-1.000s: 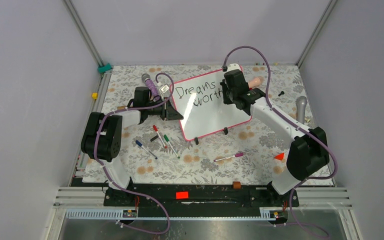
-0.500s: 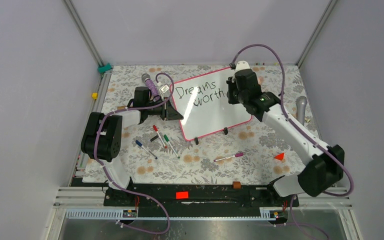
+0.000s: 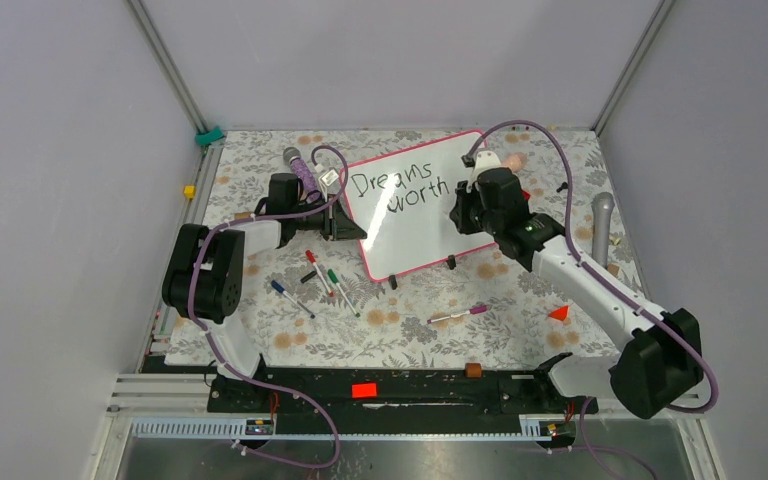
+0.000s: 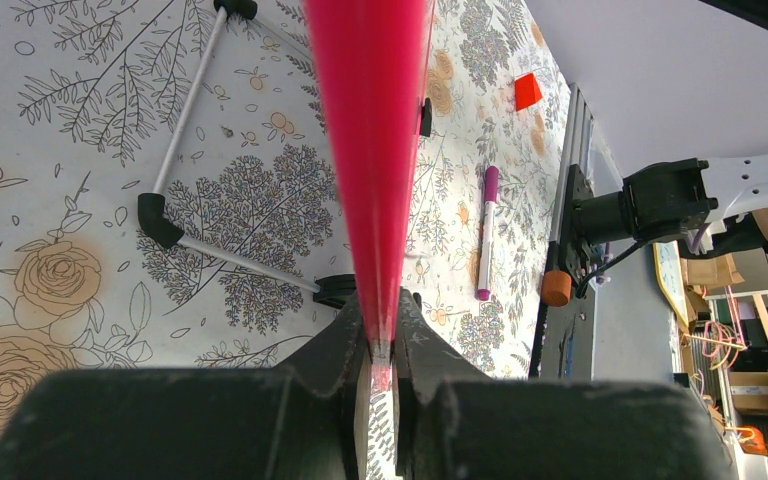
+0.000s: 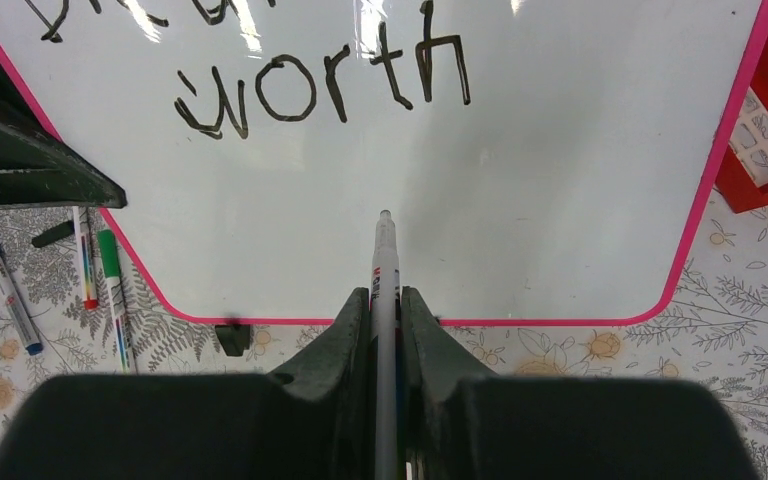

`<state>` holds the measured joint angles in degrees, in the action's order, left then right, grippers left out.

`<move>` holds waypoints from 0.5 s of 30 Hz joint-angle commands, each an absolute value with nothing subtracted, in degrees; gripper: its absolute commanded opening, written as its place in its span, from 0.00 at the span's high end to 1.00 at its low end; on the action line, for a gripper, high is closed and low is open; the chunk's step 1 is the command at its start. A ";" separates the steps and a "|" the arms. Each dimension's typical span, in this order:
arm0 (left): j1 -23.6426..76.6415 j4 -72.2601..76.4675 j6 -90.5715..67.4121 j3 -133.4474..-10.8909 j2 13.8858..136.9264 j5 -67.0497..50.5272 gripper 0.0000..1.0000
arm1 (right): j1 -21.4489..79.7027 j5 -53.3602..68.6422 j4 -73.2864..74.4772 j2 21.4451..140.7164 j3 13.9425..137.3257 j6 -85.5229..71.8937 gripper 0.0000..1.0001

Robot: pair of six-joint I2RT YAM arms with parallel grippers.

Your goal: Write a sentence on the whiteboard

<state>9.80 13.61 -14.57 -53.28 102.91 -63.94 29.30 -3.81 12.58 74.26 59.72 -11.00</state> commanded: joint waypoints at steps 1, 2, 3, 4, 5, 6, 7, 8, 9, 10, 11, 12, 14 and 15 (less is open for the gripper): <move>10.71 11.53 -11.79 -53.09 106.21 -53.07 1.00 | 29.49 -3.82 6.62 70.80 59.45 -10.47 1.00; 10.86 11.45 -11.66 -53.01 106.25 -52.88 1.00 | 29.53 -4.13 6.77 70.60 59.42 -10.02 1.00; 10.94 11.43 -11.50 -52.96 106.19 -52.65 1.00 | 29.53 -4.61 6.95 70.25 59.30 -9.66 1.00; 11.13 11.31 -11.28 -52.93 106.20 -52.45 1.00 | 29.53 -5.68 6.94 69.89 59.06 -9.33 1.00; 11.22 11.15 -11.11 -52.90 106.10 -52.14 1.00 | 29.51 -6.06 6.75 69.47 58.80 -9.06 1.00; 11.31 11.09 -10.96 -52.91 106.03 -52.01 1.00 | 29.53 -6.51 6.56 69.23 58.47 -8.79 1.00; 11.32 11.03 -10.88 -52.95 106.00 -51.95 1.00 | 29.49 -6.70 6.40 69.08 58.23 -8.56 1.00; 11.41 11.04 -10.83 -52.85 105.93 -51.86 1.00 | 29.53 -6.72 6.34 68.93 57.96 -8.36 1.00; 11.42 11.07 -10.81 -52.78 105.88 -51.83 1.00 | 29.53 -6.85 6.09 68.92 57.62 -8.24 1.00; 11.41 11.12 -10.81 -52.74 105.77 -51.74 1.00 | 29.53 -6.85 5.74 68.93 57.24 -8.01 1.00; 11.46 11.29 -10.72 -52.59 105.74 -51.70 1.00 | 29.51 -6.86 5.31 68.98 56.86 -7.93 1.00; 11.48 11.36 -10.72 -52.44 105.59 -51.63 1.00 | 29.53 -6.83 4.81 69.04 56.48 -7.79 1.00; 11.56 11.49 -10.64 -52.16 105.32 -51.29 1.00 | 29.54 -6.72 3.45 69.16 55.54 -7.48 1.00; 11.60 11.51 -10.57 -52.06 105.22 -51.09 1.00 | 29.53 -6.70 2.83 69.17 55.13 -7.38 1.00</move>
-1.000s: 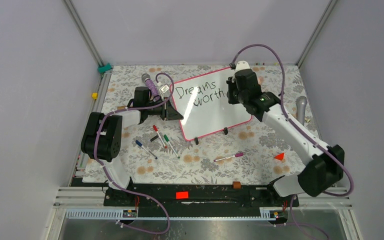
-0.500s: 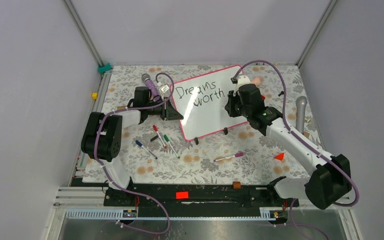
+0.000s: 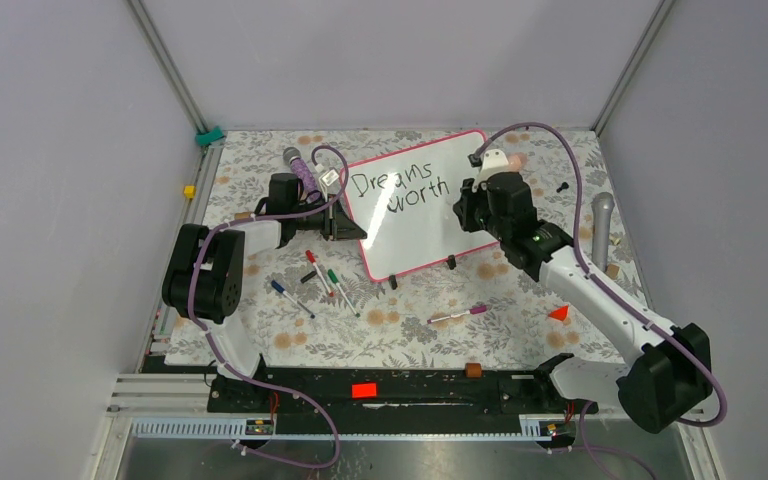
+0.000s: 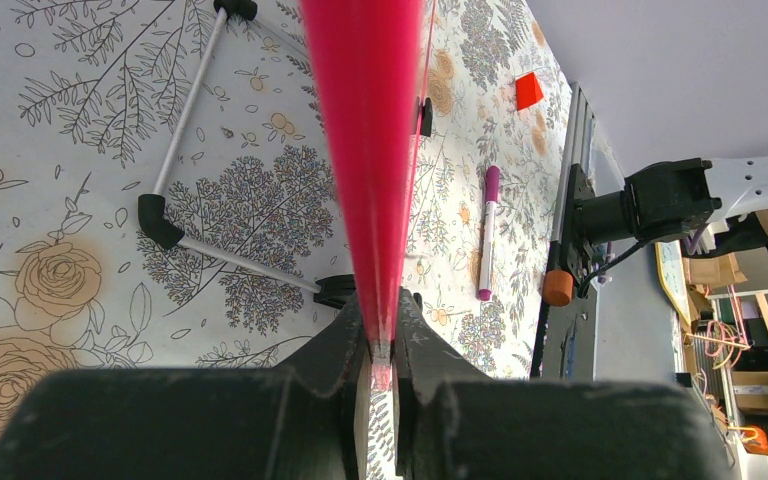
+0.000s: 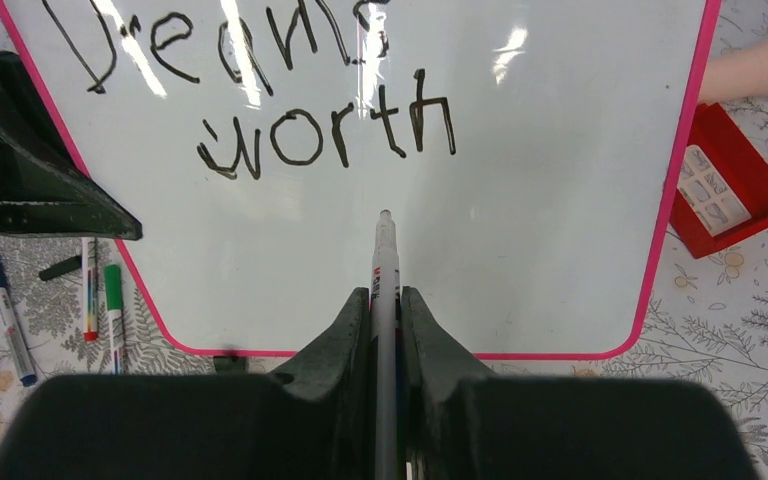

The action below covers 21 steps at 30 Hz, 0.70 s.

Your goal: Write a sentence on the whiteboard

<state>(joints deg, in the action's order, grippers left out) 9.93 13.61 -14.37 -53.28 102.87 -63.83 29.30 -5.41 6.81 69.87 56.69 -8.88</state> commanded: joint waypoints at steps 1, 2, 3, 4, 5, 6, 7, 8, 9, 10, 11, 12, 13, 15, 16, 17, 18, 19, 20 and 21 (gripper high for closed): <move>11.64 11.59 -10.55 -52.03 105.15 -50.91 1.00 | 29.53 -6.68 2.42 69.26 54.77 -7.20 1.00; 11.73 11.62 -10.50 -52.03 105.12 -50.85 1.00 | 29.53 -6.68 2.04 69.24 54.42 -7.21 1.00; 11.77 11.62 -10.42 -52.03 105.12 -50.69 1.00 | 29.47 -6.64 1.65 69.16 54.09 -7.14 1.00; 11.85 11.63 -10.38 -52.03 105.12 -50.50 1.00 | 29.52 -6.45 1.25 69.00 53.85 -6.96 1.00; 11.91 11.62 -10.37 -52.03 105.11 -50.33 1.00 | 29.53 -6.32 0.89 68.73 53.60 -6.74 1.00; 11.95 11.67 -10.37 -52.03 105.08 -50.16 1.00 | 29.53 -6.44 0.59 68.55 53.35 -6.40 1.00; 11.95 11.91 -10.42 -51.95 105.04 -50.00 1.00 | 29.53 -6.83 0.50 68.17 52.98 -6.22 1.00; 11.95 12.04 -10.54 -51.96 105.03 -49.91 1.00 | 29.53 -7.19 0.52 67.89 52.34 -6.02 1.00; 11.95 12.18 -10.66 -51.87 104.96 -49.68 1.00 | 29.49 -7.37 -0.97 67.64 51.90 -5.82 1.00; 11.95 12.42 -10.76 -51.86 104.91 -49.53 1.00 | 29.50 -7.61 -1.75 67.36 51.48 -5.61 1.00; 11.95 12.70 -10.87 -51.78 104.92 -49.37 1.00 | 29.57 -7.59 -2.33 67.09 50.98 -5.50 1.00; 11.91 12.89 -10.96 -51.66 104.86 -49.25 1.00 | 29.54 -7.23 -2.97 66.88 50.53 -5.38 1.00; 11.95 12.96 -11.03 -51.55 104.78 -49.09 1.00 | 29.49 -6.94 -4.07 66.82 50.04 -5.35 1.00; 11.91 13.07 -11.07 -51.36 104.53 -49.04 1.00 | 29.53 -6.42 -4.73 67.20 49.52 -5.34 1.00; 11.95 13.11 -11.00 -51.21 104.36 -49.14 1.00 | 29.53 -5.99 -4.73 67.43 49.56 -5.48 1.00; 11.95 13.17 -10.94 -50.97 104.09 -49.20 1.00 | 29.53 -5.45 -4.81 67.81 49.66 -5.72 1.00; 11.95 13.33 -10.90 -50.90 103.87 -49.21 1.00 | 29.58 -5.02 -4.91 67.98 49.70 -5.79 1.00; 11.95 13.40 -10.90 -50.74 103.81 -49.32 1.00 | 29.66 -4.80 -5.04 68.14 49.72 -5.81 1.00; 11.95 13.43 -10.90 -50.72 103.76 -49.52 1.00 | 29.82 -4.82 -5.13 68.23 49.69 -5.85 1.00; 11.95 13.45 -10.96 -50.78 103.79 -49.81 1.00 | 30.00 -4.87 -5.34 68.20 49.54 -5.84 1.00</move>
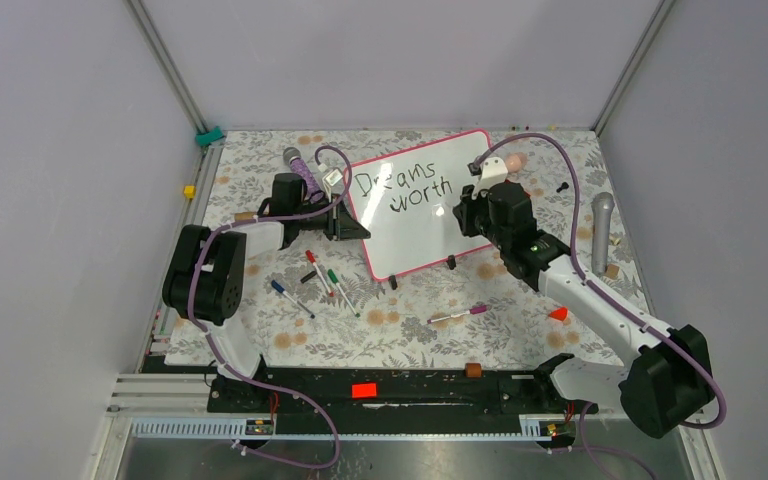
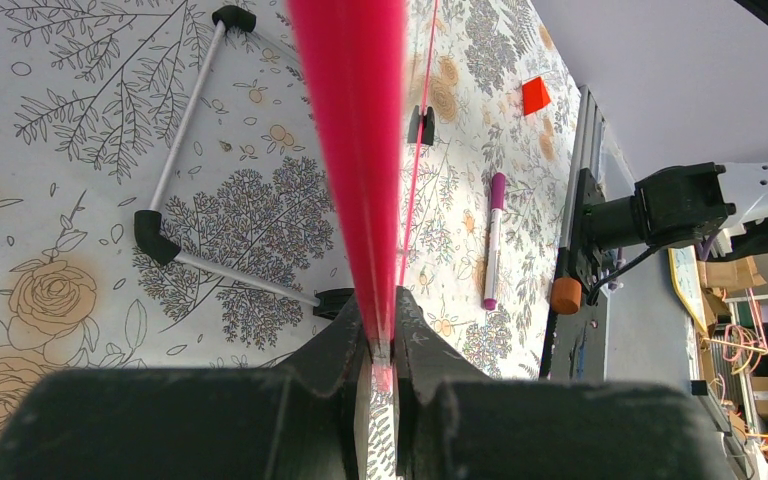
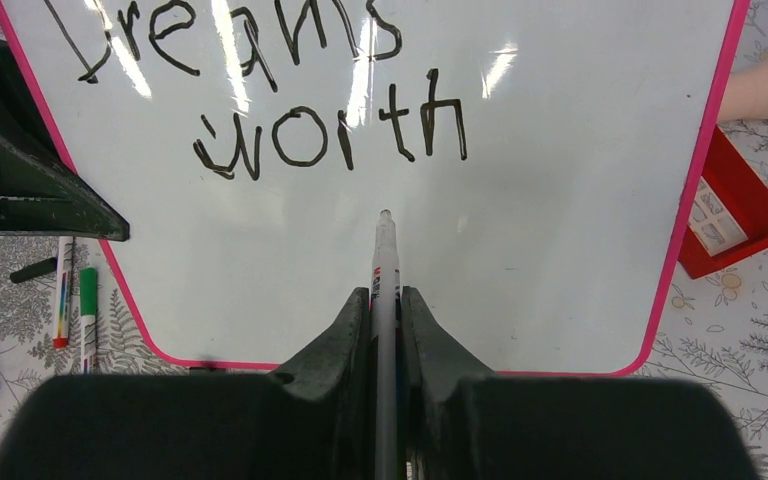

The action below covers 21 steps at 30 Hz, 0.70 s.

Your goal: Write a sentence on the whiteboard

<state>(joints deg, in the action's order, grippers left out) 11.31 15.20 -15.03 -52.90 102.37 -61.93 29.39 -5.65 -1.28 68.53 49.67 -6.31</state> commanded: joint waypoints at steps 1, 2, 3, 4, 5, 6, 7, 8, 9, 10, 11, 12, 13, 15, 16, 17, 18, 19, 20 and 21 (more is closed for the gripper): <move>11.95 13.45 -11.10 -50.87 103.94 -50.02 1.00 | 30.18 -4.88 -5.44 68.00 49.53 -5.84 1.00; 11.93 13.49 -11.28 -50.97 103.96 -50.13 1.00 | 30.41 -4.92 -5.37 67.82 49.54 -5.81 1.00; 11.95 13.67 -11.44 -50.98 103.91 -50.13 1.00 | 30.65 -5.06 -5.53 67.54 49.38 -5.56 1.00; 11.95 13.71 -11.47 -50.95 103.89 -50.00 1.00 | 30.81 -5.43 -5.99 67.31 49.02 -5.46 1.00; 11.95 13.60 -11.32 -50.94 103.95 -49.82 1.00 | 30.91 -5.90 -6.63 67.18 48.58 -5.43 1.00; 11.95 13.20 -10.95 -50.95 104.03 -49.83 1.00 | 30.92 -6.10 -7.20 67.12 48.27 -5.41 1.00; 11.95 13.01 -10.76 -50.97 104.06 -50.06 1.00 | 30.94 -6.15 -7.61 67.19 48.14 -5.47 1.00; 11.95 12.95 -10.66 -50.91 103.95 -50.35 1.00 | 30.94 -6.02 -7.53 67.44 48.25 -5.58 1.00; 11.93 13.11 -10.64 -50.73 103.85 -50.44 1.00 | 31.08 -5.60 -7.48 67.54 48.32 -5.81 1.00; 11.91 13.26 -10.71 -50.65 103.72 -50.45 1.00 | 31.36 -5.34 -7.52 67.48 48.34 -5.99 1.00; 11.95 13.46 -10.80 -50.58 103.63 -50.45 1.00 | 31.78 -5.42 -7.66 67.43 48.30 -5.88 1.00; 11.91 13.53 -10.89 -50.62 103.62 -50.45 1.00 | 32.30 -5.86 -7.79 67.43 48.26 -5.46 1.00; 11.95 13.53 -10.90 -50.69 103.78 -50.41 1.00 | 32.84 -6.39 -7.77 67.41 48.29 -5.20 1.00; 11.93 13.58 -11.05 -50.92 103.85 -50.54 1.00 | 33.56 -7.14 -7.57 67.39 48.42 -4.84 1.00; 11.95 13.55 -11.07 -50.85 103.81 -50.42 1.00 | 33.93 -7.31 -7.75 67.34 48.31 -4.67 1.00; 11.95 13.61 -11.05 -50.71 103.80 -50.38 1.00 | 34.22 -7.63 -8.11 67.45 48.03 -4.47 1.00; 11.95 13.62 -11.03 -50.71 103.80 -50.36 1.00 | 34.57 -8.02 -8.69 67.67 47.73 -4.34 1.00; 11.93 13.64 -10.99 -50.71 103.80 -50.35 1.00 | 34.72 -8.21 -9.30 68.00 47.51 -4.24 1.00; 11.91 13.55 -10.99 -50.71 103.80 -50.34 1.00 | 34.82 -8.31 -9.73 68.63 47.44 -4.29 1.00; 11.95 13.54 -10.92 -50.78 103.88 -50.40 1.00 | 34.95 -8.05 -10.05 69.35 47.52 -4.45 1.00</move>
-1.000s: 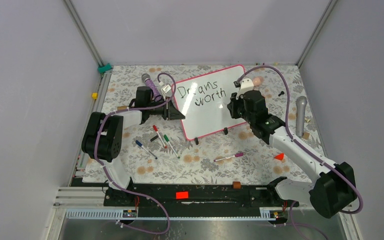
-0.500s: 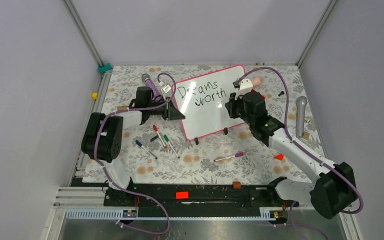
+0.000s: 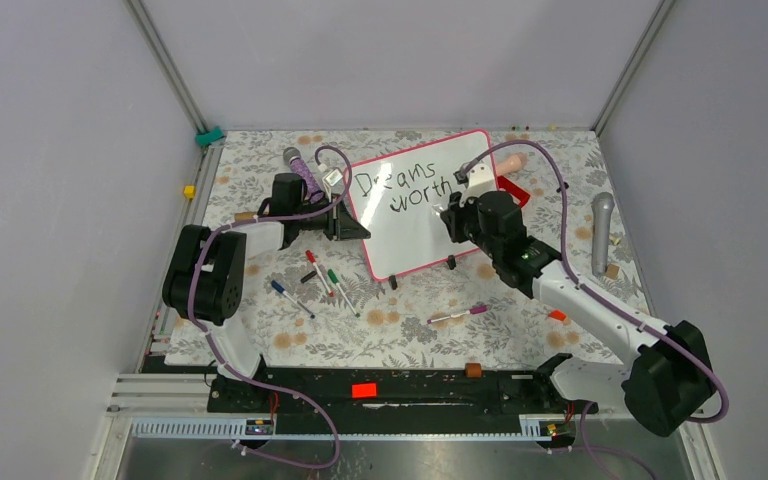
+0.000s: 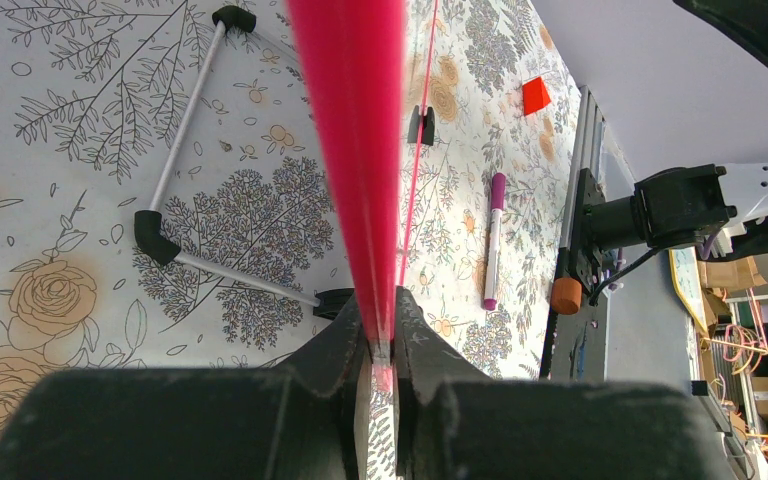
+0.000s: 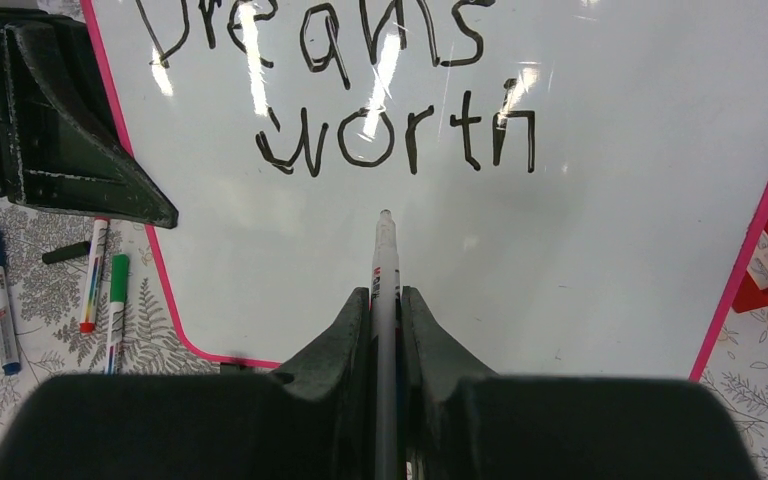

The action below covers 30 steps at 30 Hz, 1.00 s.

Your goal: Write a sentence on the whiteboard

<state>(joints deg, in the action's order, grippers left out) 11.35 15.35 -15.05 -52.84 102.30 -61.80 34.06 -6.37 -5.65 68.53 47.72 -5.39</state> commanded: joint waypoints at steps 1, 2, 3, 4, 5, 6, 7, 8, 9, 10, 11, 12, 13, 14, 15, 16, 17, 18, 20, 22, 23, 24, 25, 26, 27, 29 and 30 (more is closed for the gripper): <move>11.95 13.49 -10.90 -50.72 103.86 -50.48 1.00 | 35.10 -7.81 -10.06 70.12 47.83 -4.59 1.00; 11.95 13.45 -10.85 -50.71 103.81 -50.53 1.00 | 35.30 -7.72 -10.02 70.67 48.08 -4.79 1.00; 11.94 13.57 -10.89 -50.71 103.79 -50.49 1.00 | 35.55 -7.73 -10.29 71.20 48.15 -4.97 1.00; 11.95 13.54 -10.94 -50.76 103.82 -50.53 1.00 | 35.85 -7.72 -10.36 71.42 48.23 -5.16 1.00; 11.95 13.58 -11.00 -50.76 103.80 -50.56 1.00 | 36.10 -7.73 -10.45 71.67 48.36 -5.44 1.00; 11.95 13.68 -11.18 -50.84 103.80 -50.59 1.00 | 36.49 -7.66 -10.46 71.90 48.47 -5.54 1.00; 11.95 13.63 -11.28 -50.85 103.73 -50.67 1.00 | 36.92 -7.55 -10.39 72.16 48.63 -5.56 1.00; 11.95 13.72 -11.40 -50.88 103.79 -50.63 1.00 | 37.49 -7.77 -10.37 72.38 48.84 -5.58 1.00; 11.94 13.65 -11.42 -50.93 103.91 -50.58 1.00 | 38.10 -7.97 -10.29 72.70 49.11 -5.54 1.00; 11.95 13.67 -11.43 -50.97 103.93 -50.34 1.00 | 38.82 -8.26 -10.36 72.94 49.19 -5.47 1.00; 11.95 13.46 -11.38 -51.02 104.05 -49.73 1.00 | 39.49 -8.69 -10.55 73.38 49.30 -5.44 1.00; 11.95 13.26 -11.34 -51.06 104.10 -49.39 1.00 | 39.98 -8.80 -11.01 73.96 49.31 -5.68 1.00; 11.95 13.24 -11.29 -51.11 104.18 -49.25 1.00 | 40.52 -8.72 -11.70 74.69 49.17 -5.93 1.00; 11.95 13.28 -11.26 -50.96 104.09 -49.10 1.00 | 41.15 -8.89 -12.00 75.53 49.32 -5.96 1.00; 11.95 13.63 -11.25 -50.77 103.85 -48.97 1.00 | 41.85 -9.41 -11.86 76.53 49.84 -6.11 1.00; 11.95 14.00 -11.37 -50.53 103.60 -48.86 1.00 | 42.43 -9.89 -11.78 77.40 50.28 -6.44 1.00; 11.95 14.46 -11.68 -50.38 103.54 -48.84 1.00 | 43.18 -10.09 -11.70 78.22 50.80 -6.79 1.00; 11.91 14.76 -12.00 -50.43 103.51 -48.85 1.00 | 43.72 -10.65 -11.58 78.95 51.39 -7.01 1.00; 11.95 14.74 -12.21 -50.76 103.79 -48.65 1.00 | 44.66 -12.66 -11.31 80.24 52.20 -6.98 1.00; 11.94 14.19 -12.06 -51.10 104.13 -48.55 1.00 | 44.80 -14.62 -11.24 81.05 52.59 -7.57 1.00; 11.95 14.17 -12.04 -51.12 104.15 -48.43 1.00 | 44.77 -15.28 -11.53 81.30 52.56 -7.97 1.00; 11.95 14.15 -11.98 -51.07 104.10 -48.37 1.00 | 44.81 -15.48 -11.79 81.52 52.62 -8.26 1.00; 11.95 14.22 -11.95 -50.99 104.07 -48.30 1.00 | 44.80 -15.40 -11.81 81.66 52.84 -8.57 1.00; 11.95 14.24 -11.95 -50.98 104.04 -48.28 1.00 | 44.79 -15.34 -11.86 81.73 53.07 -8.99 1.00; 11.95 14.24 -11.95 -51.01 104.13 -48.45 1.00 | 44.86 -15.30 -12.22 81.84 53.08 -9.21 1.00; 11.95 14.15 -11.95 -51.07 104.13 -48.52 1.00 | 44.97 -15.25 -12.55 82.07 53.27 -9.48 1.00; 11.95 14.15 -11.95 -50.99 104.08 -48.53 1.00 | 45.04 -15.12 -12.63 82.04 53.33 -9.50 1.00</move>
<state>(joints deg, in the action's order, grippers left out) 11.42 15.99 -15.68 -52.47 102.08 -61.25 44.49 -12.99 -9.17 81.80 50.35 -8.03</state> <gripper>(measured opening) 0.077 0.155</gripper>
